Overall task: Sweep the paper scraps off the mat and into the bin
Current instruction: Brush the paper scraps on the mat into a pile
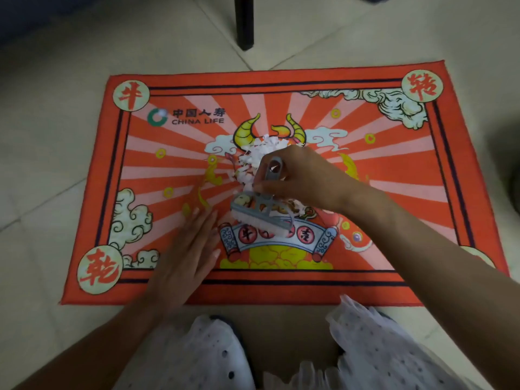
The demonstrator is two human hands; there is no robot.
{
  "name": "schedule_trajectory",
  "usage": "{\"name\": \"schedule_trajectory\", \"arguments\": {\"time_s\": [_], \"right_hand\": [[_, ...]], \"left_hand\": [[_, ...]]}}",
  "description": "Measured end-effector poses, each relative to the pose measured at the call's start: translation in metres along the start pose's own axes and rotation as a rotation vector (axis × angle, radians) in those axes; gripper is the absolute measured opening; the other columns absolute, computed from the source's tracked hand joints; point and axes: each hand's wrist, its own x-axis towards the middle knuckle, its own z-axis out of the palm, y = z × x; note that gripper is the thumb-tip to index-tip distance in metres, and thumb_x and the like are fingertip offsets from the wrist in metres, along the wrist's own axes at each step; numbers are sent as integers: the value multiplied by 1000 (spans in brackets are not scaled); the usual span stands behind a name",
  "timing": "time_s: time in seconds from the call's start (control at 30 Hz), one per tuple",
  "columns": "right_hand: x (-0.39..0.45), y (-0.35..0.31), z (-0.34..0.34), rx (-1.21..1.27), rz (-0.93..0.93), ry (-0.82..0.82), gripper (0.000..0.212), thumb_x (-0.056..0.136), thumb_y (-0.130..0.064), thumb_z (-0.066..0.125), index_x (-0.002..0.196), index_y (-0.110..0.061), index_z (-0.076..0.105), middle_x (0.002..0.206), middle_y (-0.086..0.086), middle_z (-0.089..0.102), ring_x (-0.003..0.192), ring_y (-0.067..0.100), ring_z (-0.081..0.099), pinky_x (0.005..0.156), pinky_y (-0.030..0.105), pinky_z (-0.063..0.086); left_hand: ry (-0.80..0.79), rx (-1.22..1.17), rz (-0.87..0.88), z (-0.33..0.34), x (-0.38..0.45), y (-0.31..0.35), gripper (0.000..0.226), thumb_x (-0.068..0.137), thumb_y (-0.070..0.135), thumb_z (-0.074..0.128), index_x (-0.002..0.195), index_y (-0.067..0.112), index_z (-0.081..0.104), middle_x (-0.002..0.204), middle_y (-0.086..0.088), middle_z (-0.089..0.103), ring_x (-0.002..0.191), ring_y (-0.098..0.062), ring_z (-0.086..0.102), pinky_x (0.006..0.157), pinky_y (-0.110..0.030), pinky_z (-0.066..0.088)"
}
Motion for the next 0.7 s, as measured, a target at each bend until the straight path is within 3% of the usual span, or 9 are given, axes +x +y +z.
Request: {"name": "schedule_trajectory", "arguments": {"time_s": [0.1,0.23,0.3,0.4,0.5,0.6,0.7], "right_hand": [[8,-5,19,7,16,-125,14,88,-23,72,101,-18,71,78,-4,70,65,10,69,59,18,51],[14,-2,33,-92,-1,-189,40,90,-23,68,128,-29,58,86,-2,68,66,3,63,70,26,54],[16,2,31,-83,7,-187,47,91,-22,68,134,-32,54,95,4,72,70,8,67,65,21,52],[17,4,28,-118,-1,-172,48,91,-23,68,136,-31,55,90,9,72,67,11,65,67,29,52],[18,2,28,-150,3,-134,44,91,-25,68,133,-28,58,86,3,65,66,11,57,71,31,51],[21,4,25,-214,-8,-57,44,91,-25,68,134,-27,57,81,-1,59,78,22,63,76,35,53],[24,7,17,-268,-17,40,47,93,-25,66,138,-29,54,81,7,67,82,29,65,73,41,53]], "left_hand": [[40,-1,-48,-1,-7,-13,60,102,39,35,154,11,26,162,-5,23,149,-24,21,112,-51,37],[42,-5,-35,1,-7,-15,58,103,35,33,155,12,22,163,-4,20,150,-21,17,113,-49,35],[25,-21,-44,3,-6,-14,59,103,36,32,156,14,19,164,-1,17,151,-20,13,114,-49,33],[17,-35,-48,6,-3,-12,60,103,37,32,157,17,15,164,2,14,152,-17,10,115,-48,33],[29,-67,-83,8,-1,-11,63,102,42,32,157,19,12,165,3,12,152,-15,8,116,-44,31],[37,-99,-107,9,-2,-12,69,99,51,31,157,20,11,164,3,14,151,-13,10,116,-39,30],[49,-112,-102,9,-2,-15,73,97,56,33,157,20,12,164,3,15,151,-14,14,114,-33,30]]}}
